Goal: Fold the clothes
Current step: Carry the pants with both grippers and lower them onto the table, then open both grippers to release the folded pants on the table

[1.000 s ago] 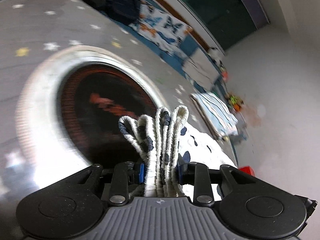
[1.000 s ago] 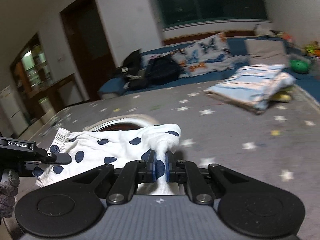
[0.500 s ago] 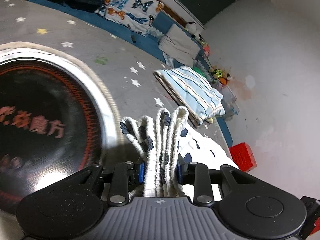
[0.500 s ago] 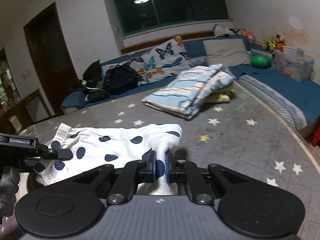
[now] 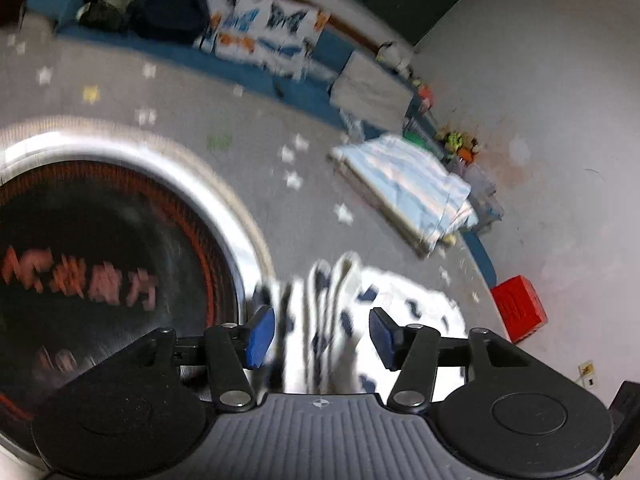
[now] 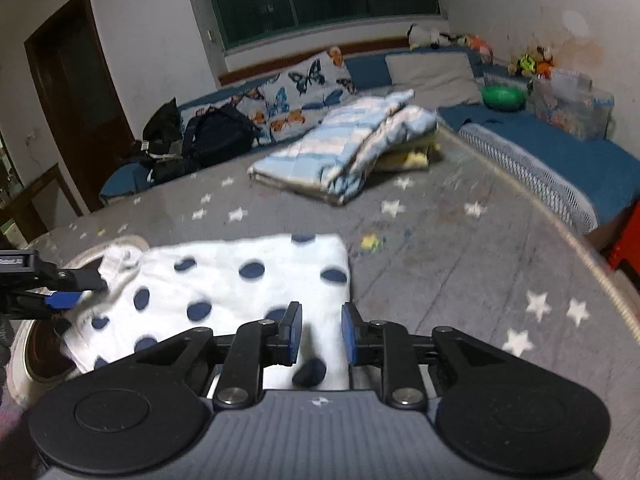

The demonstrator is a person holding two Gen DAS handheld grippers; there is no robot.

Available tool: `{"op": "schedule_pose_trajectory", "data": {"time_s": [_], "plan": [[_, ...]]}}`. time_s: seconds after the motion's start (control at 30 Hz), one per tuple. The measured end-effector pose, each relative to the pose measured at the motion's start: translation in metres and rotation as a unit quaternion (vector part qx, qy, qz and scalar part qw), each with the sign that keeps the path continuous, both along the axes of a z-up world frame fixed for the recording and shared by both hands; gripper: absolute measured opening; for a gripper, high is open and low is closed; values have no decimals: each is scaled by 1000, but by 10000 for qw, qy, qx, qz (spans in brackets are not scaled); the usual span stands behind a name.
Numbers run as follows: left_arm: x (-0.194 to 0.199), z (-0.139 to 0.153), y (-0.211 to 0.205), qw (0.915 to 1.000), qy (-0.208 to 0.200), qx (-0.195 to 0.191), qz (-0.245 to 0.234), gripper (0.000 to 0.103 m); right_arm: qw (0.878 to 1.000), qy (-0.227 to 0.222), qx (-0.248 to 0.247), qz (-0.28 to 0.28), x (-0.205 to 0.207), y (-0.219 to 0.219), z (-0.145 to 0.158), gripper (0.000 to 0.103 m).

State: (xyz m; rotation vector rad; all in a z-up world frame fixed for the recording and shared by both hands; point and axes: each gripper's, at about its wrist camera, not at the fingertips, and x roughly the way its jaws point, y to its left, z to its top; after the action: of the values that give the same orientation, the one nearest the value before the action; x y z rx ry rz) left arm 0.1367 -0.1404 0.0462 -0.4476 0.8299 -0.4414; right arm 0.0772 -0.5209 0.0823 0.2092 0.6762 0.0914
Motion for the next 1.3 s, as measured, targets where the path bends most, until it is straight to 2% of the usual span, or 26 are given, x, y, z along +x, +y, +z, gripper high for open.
{"op": "schedule_pose_trajectory", "data": {"time_s": [0.1, 0.17, 0.27, 0.33, 0.47, 0.8, 1.0, 1.3], "plan": [[-1, 16, -5, 9994, -327, 57, -110, 53, 9999, -97, 27, 54, 7, 1, 10, 22], [0, 22, -14, 9985, -457, 27, -313, 37, 9998, -104, 15, 141, 14, 5, 13, 22], [0, 23, -31, 9958, -547, 21, -736, 29, 9996, -55, 1, 267, 29, 13, 11, 22], [3, 19, -45, 9937, -552, 137, -968, 28, 9994, -13, 4, 344, 39, 18, 9, 22], [16, 4, -61, 9931, -430, 410, -1016, 28, 9990, 110, 26, 425, 59, 26, 1, 22], [32, -16, -60, 9940, -191, 518, -946, 28, 9983, 440, -42, 377, 92, 30, -23, 24], [17, -7, -55, 9932, -341, 531, -976, 29, 9982, 292, -154, 501, 77, 32, -6, 31], [-17, 6, -49, 9877, -690, 727, -1196, 29, 9950, 192, -264, 945, 4, 41, 14, 33]]}}
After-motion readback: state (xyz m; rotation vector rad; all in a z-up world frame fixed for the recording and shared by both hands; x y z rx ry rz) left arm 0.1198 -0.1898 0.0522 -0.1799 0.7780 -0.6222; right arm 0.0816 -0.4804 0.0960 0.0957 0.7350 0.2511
